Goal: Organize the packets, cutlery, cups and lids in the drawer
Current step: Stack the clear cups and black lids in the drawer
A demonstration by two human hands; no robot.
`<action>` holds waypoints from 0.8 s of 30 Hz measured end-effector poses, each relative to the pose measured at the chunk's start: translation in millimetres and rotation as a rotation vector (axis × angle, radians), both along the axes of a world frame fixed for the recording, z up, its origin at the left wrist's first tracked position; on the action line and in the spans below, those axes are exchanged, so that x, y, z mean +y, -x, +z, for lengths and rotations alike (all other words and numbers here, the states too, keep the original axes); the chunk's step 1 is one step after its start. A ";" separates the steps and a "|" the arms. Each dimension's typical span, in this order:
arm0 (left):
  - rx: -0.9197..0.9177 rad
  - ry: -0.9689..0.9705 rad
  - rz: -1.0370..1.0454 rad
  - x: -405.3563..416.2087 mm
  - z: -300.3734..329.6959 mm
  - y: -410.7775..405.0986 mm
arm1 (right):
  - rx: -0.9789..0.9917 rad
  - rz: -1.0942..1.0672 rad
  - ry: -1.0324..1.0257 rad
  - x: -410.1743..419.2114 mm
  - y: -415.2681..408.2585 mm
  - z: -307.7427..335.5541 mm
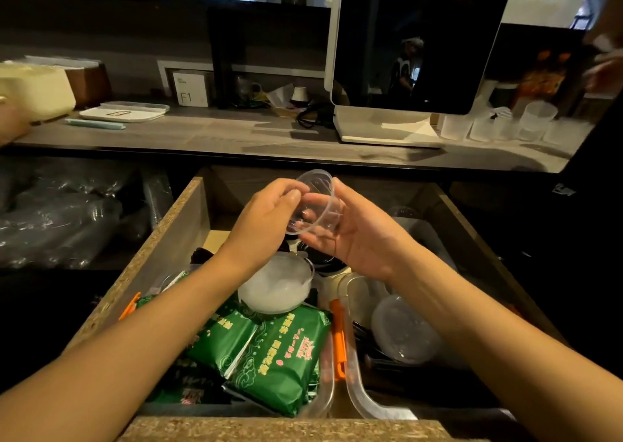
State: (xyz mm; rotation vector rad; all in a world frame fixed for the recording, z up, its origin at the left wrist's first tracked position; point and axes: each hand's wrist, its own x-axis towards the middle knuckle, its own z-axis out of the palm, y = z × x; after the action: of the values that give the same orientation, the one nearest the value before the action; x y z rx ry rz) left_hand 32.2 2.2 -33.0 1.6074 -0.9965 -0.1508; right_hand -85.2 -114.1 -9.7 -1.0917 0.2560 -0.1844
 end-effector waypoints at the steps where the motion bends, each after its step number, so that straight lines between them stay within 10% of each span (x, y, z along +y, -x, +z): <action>1: -0.008 -0.012 0.036 -0.4 -1.1 2.0 | 0.014 -0.004 0.000 -1.1 0.9 -0.7; 10: -0.034 0.023 0.272 6.4 5.1 -1.6 | 0.009 -0.187 0.328 0.6 -1.4 -2.4; 17: 0.694 0.221 -0.333 5.2 14.2 9.9 | -0.113 -0.114 0.323 -3.4 -0.5 -5.6; 24: 0.646 0.227 -0.311 1.6 10.1 16.1 | -0.061 -0.160 0.293 -10.9 -3.1 -15.2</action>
State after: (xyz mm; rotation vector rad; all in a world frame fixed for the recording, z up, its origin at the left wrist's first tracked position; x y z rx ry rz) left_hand 16.1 3.8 -22.9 1.0751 -0.7120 -0.6975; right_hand -82.1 -125.0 -25.0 -1.3538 0.2671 -0.4071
